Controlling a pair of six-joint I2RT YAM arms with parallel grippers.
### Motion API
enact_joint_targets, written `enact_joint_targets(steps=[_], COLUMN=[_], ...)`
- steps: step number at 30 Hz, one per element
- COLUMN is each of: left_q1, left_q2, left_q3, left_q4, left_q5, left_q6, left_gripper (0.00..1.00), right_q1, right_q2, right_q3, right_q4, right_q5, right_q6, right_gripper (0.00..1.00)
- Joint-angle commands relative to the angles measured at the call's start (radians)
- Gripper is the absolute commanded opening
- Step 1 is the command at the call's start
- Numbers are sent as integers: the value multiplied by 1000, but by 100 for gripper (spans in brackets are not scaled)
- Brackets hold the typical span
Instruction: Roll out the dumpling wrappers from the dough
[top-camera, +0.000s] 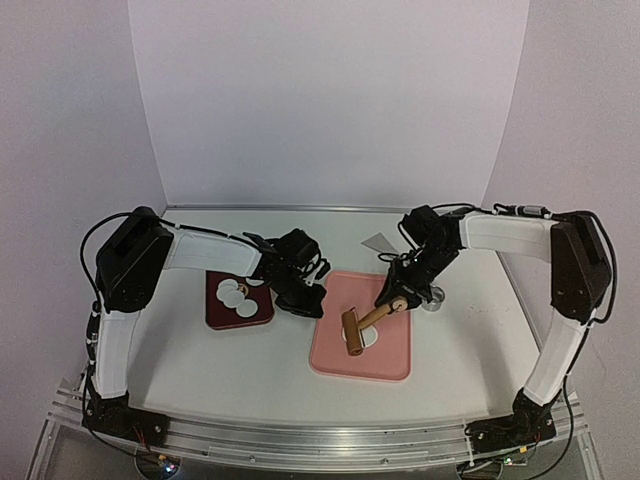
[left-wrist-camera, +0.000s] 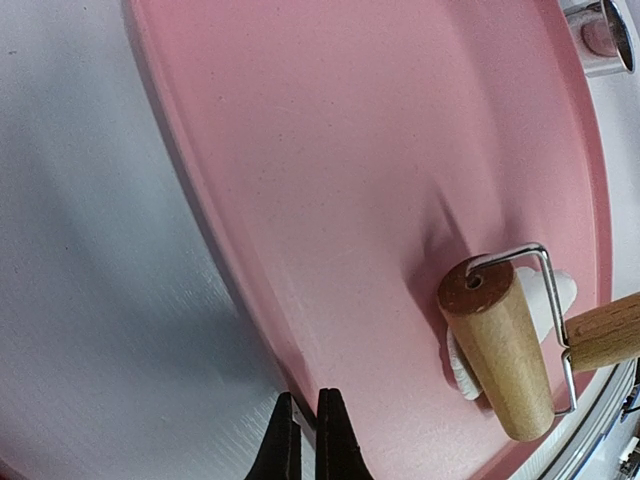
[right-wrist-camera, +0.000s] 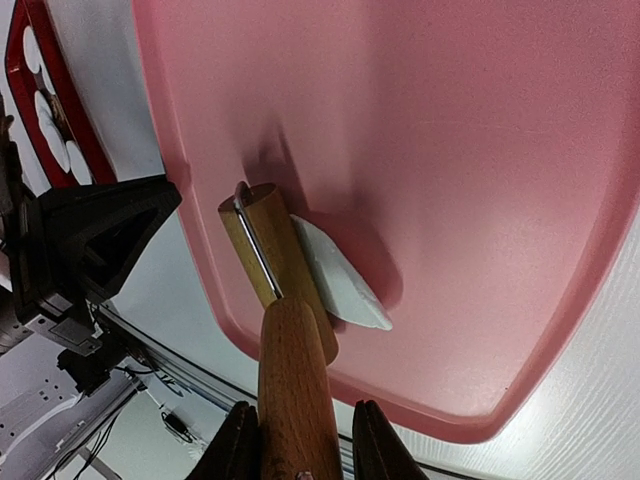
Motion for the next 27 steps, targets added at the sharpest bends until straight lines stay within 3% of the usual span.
enact_joint_targets(steps=[1,7,18,27], left_q1=[-6,-6,-6,-6], left_q2=[-33,-39,-41,-49], left_q3=[19,10,8,1], left_q4=[0,4,5,3], left_q5=[-7,-10,-12,-18], left_q6=[-11,-15,-20,-22], left_gripper=[0,0,0,0], right_q1=[-92,-120,33,-129], right_q2=[10,-13,126,-7], right_q3=[-157,-211,-91,-213], right_q4=[-188,-188,-154,-175], right_q5=[399,390,343,386], right_q6=[-30,-43,9,-51], right_gripper=[0,0,0,0])
